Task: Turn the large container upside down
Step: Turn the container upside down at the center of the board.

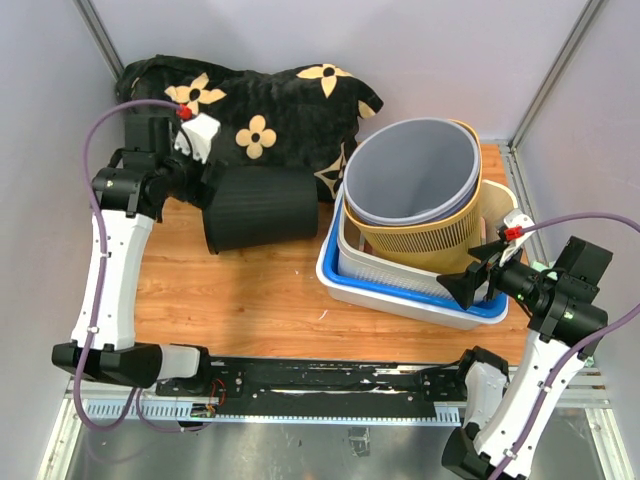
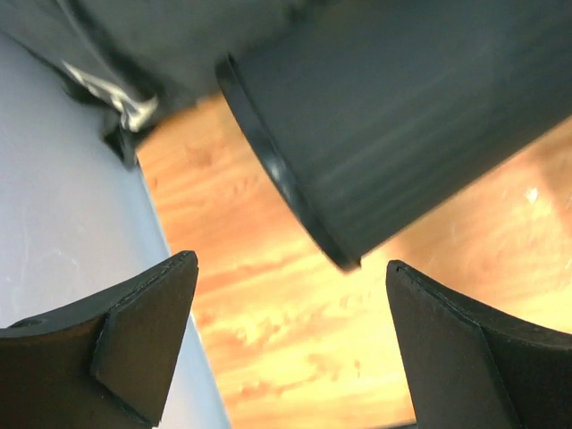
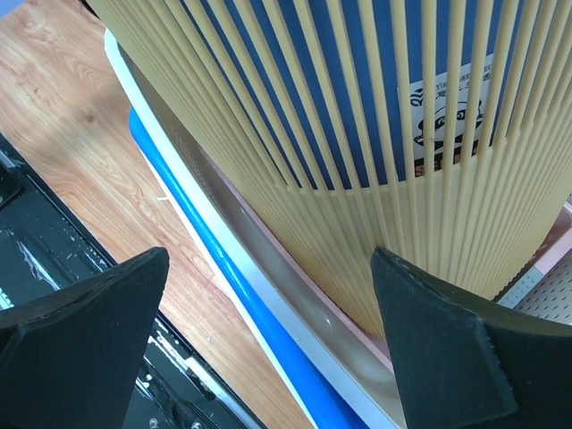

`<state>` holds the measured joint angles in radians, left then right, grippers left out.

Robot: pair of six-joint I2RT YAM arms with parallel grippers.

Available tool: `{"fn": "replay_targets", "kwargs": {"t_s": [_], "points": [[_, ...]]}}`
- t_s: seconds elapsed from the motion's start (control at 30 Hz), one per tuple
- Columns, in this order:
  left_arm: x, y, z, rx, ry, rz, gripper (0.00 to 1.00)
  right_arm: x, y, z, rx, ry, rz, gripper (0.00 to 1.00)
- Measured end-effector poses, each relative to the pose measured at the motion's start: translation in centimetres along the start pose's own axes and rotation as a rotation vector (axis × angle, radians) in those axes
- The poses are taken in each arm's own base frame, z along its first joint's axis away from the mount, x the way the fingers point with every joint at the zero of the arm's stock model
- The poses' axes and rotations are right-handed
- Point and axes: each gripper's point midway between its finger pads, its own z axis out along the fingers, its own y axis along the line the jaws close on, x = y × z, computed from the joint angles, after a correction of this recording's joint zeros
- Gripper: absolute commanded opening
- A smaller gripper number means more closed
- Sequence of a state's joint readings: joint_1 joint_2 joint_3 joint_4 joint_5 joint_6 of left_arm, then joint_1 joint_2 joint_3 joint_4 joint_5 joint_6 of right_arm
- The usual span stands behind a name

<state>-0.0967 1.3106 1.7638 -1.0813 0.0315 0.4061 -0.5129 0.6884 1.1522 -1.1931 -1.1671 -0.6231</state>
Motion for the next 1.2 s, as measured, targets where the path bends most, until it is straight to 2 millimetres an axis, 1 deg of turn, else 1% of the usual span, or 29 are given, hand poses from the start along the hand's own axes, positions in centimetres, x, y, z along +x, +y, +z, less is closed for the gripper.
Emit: {"fn": "replay_targets", "kwargs": {"t_s": [0.1,0.13,0.2,0.27,0.33,0.4,0.5,0.63,0.7,0.77,0.9,1.07,1.2], "points": [[3.6,-0.3,1.2,0.007,0.115,0.049,0.93,0.0,0.0,0.0,0.003,-0.001,-0.001,0.98],[5.1,-0.4,1.5,0.018,0.154,0.049,0.92,0.0,0.0,0.0,0.004,-0.002,-0.002,0.98],[7.1,-0.3,1.6,0.044,0.197,0.012,0.92,-0.1,0.1,-0.1,0.005,-0.004,-0.006,0.99],[8.4,0.1,1.7,0.057,0.215,-0.057,0.91,-0.1,0.2,-0.1,0.005,-0.007,-0.012,0.99],[8.8,0.1,1.9,0.08,0.207,-0.122,0.9,-0.1,0.3,-0.1,0.004,-0.009,-0.014,0.98],[8.7,-0.8,2.1,0.122,0.183,-0.179,0.9,-0.2,0.3,-0.1,0.001,-0.011,-0.014,0.98],[7.9,-2.4,2.6,0.2,0.135,-0.245,0.9,-0.2,0.4,-0.1,-0.001,-0.013,-0.014,0.98],[6.7,-3.9,3.2,0.293,0.092,-0.302,0.87,-0.2,0.4,-0.2,0.001,-0.014,-0.018,0.98],[6.8,-4.5,3.9,0.326,0.096,-0.326,0.83,-0.2,0.5,-0.2,0.001,-0.016,-0.022,0.98],[7.4,-4.8,4.8,0.34,0.111,-0.346,0.82,-0.3,0.6,-0.2,0.002,-0.018,-0.025,0.99],[9.1,-4.4,6.7,0.291,0.139,-0.356,0.82,-0.3,0.6,-0.2,0.001,-0.02,-0.027,0.98],[9.6,-2.3,7.9,0.168,0.121,-0.327,0.84,-0.3,0.7,-0.2,0.0,-0.02,-0.027,0.99],[9.7,-0.9,8.1,0.097,0.112,-0.312,0.84,-0.3,0.7,-0.2,-0.002,-0.022,-0.03,0.99]]}}
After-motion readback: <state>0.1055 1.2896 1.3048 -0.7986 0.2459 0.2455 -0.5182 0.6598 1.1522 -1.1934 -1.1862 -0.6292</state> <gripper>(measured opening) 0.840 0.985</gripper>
